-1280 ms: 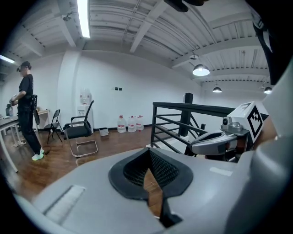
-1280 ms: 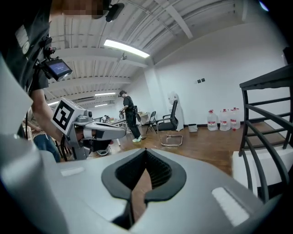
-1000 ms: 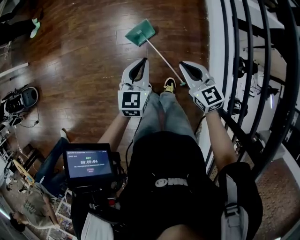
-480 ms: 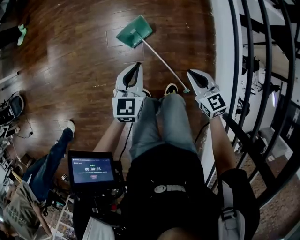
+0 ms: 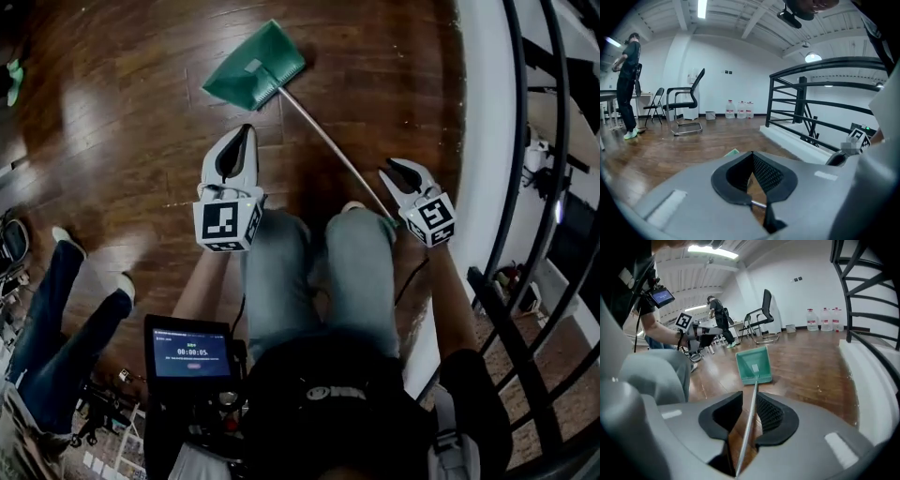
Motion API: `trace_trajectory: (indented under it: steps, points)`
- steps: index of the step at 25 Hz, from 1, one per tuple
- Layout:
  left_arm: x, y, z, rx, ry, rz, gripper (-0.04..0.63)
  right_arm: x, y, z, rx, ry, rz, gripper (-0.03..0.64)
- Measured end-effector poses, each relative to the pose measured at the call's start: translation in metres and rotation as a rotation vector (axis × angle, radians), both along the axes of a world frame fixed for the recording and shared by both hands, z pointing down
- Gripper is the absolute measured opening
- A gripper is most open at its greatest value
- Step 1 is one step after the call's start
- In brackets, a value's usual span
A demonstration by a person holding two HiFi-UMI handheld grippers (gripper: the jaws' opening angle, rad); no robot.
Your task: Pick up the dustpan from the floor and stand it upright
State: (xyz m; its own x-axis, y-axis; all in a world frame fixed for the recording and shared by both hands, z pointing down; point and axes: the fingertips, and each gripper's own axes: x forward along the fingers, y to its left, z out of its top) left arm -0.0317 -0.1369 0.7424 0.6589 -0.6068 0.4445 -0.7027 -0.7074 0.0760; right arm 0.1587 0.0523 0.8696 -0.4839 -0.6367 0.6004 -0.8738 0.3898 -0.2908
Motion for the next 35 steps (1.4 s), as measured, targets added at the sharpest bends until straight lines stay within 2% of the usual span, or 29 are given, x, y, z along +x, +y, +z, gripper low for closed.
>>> trace_trajectory:
  steps: [2,4,7,11,15,19,20,22,26,30,35]
  points:
    - [-0.003,-0.017,0.019,-0.008,0.042,-0.019,0.020,0.000,0.007,0.042,-0.037,-0.008,-0.016,0.109]
    - [-0.005,-0.036,0.031,0.018,0.080,-0.040,0.020,-0.007,0.015,0.086,-0.088,-0.024,-0.052,0.142]
    - [-0.001,-0.048,0.045,0.096,0.073,-0.020,0.020,-0.027,0.028,0.145,-0.160,-0.035,-0.145,0.170]
    - [0.003,-0.042,0.064,0.115,0.054,0.020,0.020,-0.048,0.055,0.185,-0.247,-0.045,-0.226,0.189]
    - [-0.006,-0.048,0.066,0.135,0.059,-0.013,0.020,-0.053,0.070,0.196,-0.341,-0.084,-0.257,0.198]
    - [-0.006,-0.045,0.061,0.172,0.031,0.005,0.020,-0.057,0.085,0.204,-0.437,-0.133,-0.282,0.194]
    - [-0.007,-0.045,0.059,0.186,0.022,0.008,0.020,-0.058,0.089,0.207,-0.460,-0.145,-0.290,0.172]
    - [-0.011,-0.048,0.056,0.210,0.016,0.000,0.020,-0.062,0.097,0.214,-0.507,-0.170,-0.306,0.062]
    - [-0.011,-0.053,0.047,0.219,0.051,-0.012,0.020,-0.065,0.110,0.225,-0.601,-0.208,-0.335,0.027]
    - [0.001,-0.049,0.028,0.230,0.066,0.014,0.020,-0.049,0.102,0.209,-0.695,-0.198,-0.335,0.010]
    - [0.005,-0.034,-0.009,0.183,0.072,0.015,0.020,-0.034,0.076,0.155,-0.821,-0.133,-0.312,0.002]
